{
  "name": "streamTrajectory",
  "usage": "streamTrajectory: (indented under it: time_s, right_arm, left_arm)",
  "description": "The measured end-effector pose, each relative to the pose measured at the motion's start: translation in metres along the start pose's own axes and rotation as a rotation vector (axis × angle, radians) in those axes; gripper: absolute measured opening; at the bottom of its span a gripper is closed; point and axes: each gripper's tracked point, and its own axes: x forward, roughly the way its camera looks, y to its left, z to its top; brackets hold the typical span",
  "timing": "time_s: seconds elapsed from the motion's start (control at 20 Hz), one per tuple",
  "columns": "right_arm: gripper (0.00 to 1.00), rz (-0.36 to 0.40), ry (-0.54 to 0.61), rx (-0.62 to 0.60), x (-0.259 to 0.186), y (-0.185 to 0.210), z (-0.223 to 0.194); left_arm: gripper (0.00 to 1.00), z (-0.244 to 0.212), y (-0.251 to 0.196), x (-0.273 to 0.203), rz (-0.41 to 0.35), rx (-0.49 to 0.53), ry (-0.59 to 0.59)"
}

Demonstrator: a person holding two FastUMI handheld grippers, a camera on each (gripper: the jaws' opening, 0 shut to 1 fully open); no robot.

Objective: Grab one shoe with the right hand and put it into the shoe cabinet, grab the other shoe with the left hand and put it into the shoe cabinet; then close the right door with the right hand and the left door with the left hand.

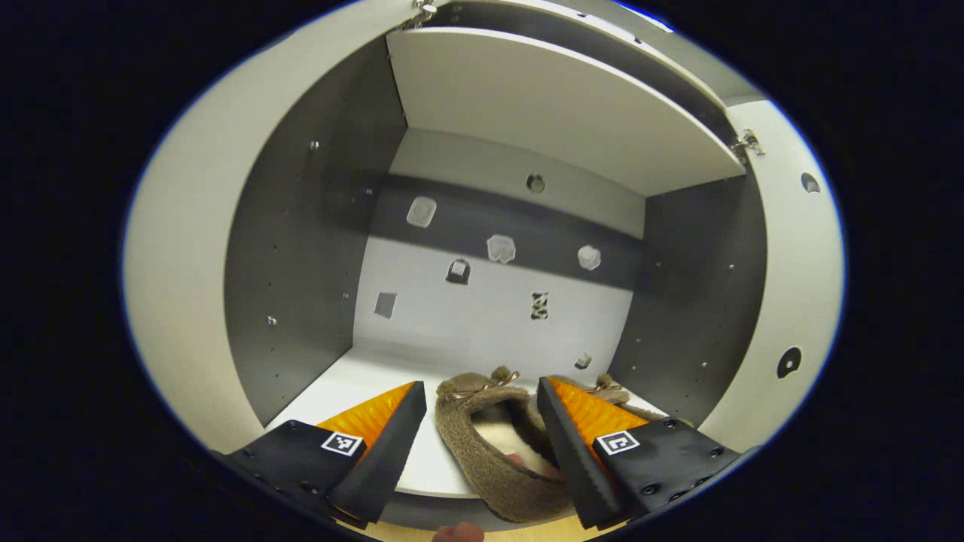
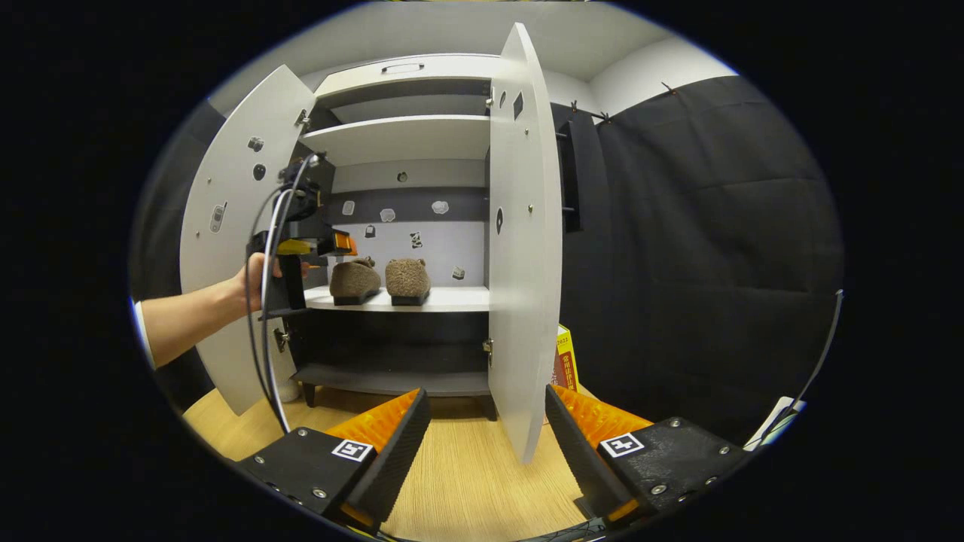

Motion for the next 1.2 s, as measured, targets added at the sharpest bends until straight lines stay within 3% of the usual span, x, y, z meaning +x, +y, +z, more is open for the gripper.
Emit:
streamTrajectory:
  time_s: [0.05,0.2,0.55,0.65,0.75,0.85,1.2]
  right_arm:
    - [0.94,-0.020,0.000,-0.002,0.001,0.000,0.002]
    - [0.94,-0.071,-0.029,-0.014,0.003,0.002,0.019]
    - [0.90,-0.010,-0.096,-0.011,-0.005,0.002,0.051]
    - [0.94,0.014,-0.116,-0.003,-0.006,-0.012,0.059]
    - [0.91,0.036,-0.126,-0.020,-0.004,-0.030,0.065]
    - [0.94,0.059,-0.129,-0.030,-0.001,-0.049,0.071]
    - [0.94,0.063,-0.176,0.051,0.041,-0.117,0.108]
  left_arm:
    - [0.94,0.007,-0.004,-0.011,-0.020,0.010,-0.020]
    - [0.96,0.015,-0.015,-0.044,-0.077,-0.020,-0.038]
    - [0.96,0.005,-0.016,-0.137,-0.050,-0.013,-0.015]
    - [0.97,-0.011,-0.015,-0.161,-0.017,-0.044,0.016]
    - [1.00,-0.021,-0.011,-0.184,0.034,-0.041,0.023]
    - [0.96,-0.030,-0.009,-0.207,0.079,-0.023,0.003]
    - [0.97,-0.086,-0.024,-0.287,0.144,0.011,0.022]
